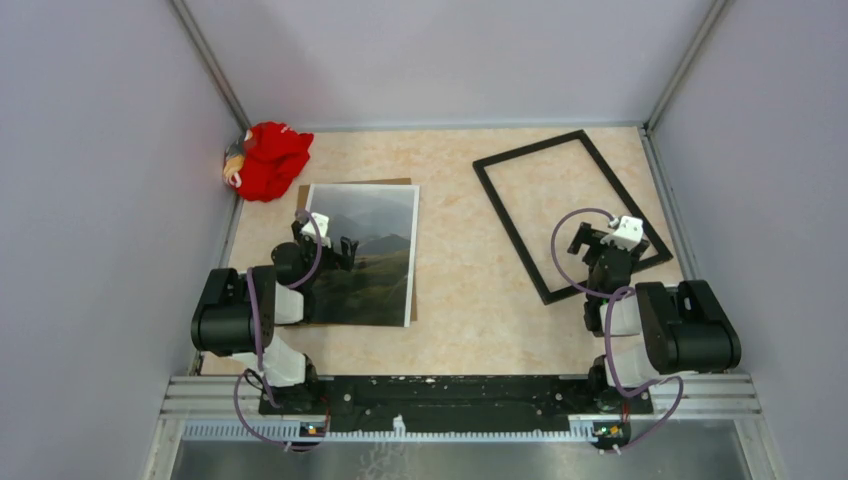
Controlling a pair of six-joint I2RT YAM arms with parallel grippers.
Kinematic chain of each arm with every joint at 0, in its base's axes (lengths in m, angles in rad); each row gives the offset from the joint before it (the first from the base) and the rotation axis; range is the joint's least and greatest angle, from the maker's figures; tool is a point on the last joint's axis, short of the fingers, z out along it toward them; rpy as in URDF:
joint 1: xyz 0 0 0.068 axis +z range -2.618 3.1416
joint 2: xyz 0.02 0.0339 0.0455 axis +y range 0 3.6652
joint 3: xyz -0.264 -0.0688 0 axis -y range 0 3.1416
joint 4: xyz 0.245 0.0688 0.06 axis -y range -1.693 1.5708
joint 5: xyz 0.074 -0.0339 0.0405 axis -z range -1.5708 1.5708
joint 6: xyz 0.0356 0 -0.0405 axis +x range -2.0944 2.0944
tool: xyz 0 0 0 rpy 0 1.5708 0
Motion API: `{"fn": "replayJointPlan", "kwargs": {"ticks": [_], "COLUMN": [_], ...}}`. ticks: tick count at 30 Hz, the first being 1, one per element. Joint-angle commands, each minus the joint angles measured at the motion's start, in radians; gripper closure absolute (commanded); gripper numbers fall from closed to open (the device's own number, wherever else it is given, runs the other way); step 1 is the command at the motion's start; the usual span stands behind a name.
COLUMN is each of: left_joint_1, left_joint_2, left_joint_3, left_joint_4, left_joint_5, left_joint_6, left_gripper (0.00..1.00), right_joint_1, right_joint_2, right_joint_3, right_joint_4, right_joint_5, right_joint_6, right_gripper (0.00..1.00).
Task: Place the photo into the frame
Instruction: Turn over the photo frame at the center of the board.
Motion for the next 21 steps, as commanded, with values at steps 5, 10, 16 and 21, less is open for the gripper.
{"fn": "replayJointPlan", "kwargs": {"ticks": [5, 10, 16, 21], "left_joint_1": [-0.003, -0.003, -0.001, 0.002], "left_joint_2": [-0.014, -0.014, -0.017, -0.100], "left_joint_3": [0.013, 0.013, 0.011, 0.081], "left_joint_4": [0.050, 0.051, 0.056, -0.095], "left_joint_5": [0.007, 0.007, 0.008, -0.008], "left_joint_6": [0.013, 0.013, 0.014, -0.008], "left_gripper": [0.01, 0.01, 0.01, 0.01], "right_joint_1": [0.009, 0.010, 0.010, 0.039], "right_joint_2": [0.004, 0.005, 0.005, -0.232], "right_joint_3": [0.020, 0.020, 0.026, 0.241], "right_joint_4": [0.061, 0.061, 0.058, -0.560], "right_joint_5": [-0.011, -0.010, -0.004, -0.070], "right_joint_6": [-0.005, -0.006, -0.009, -0.005], "right_gripper": [0.01, 0.01, 0.01, 0.01]}}
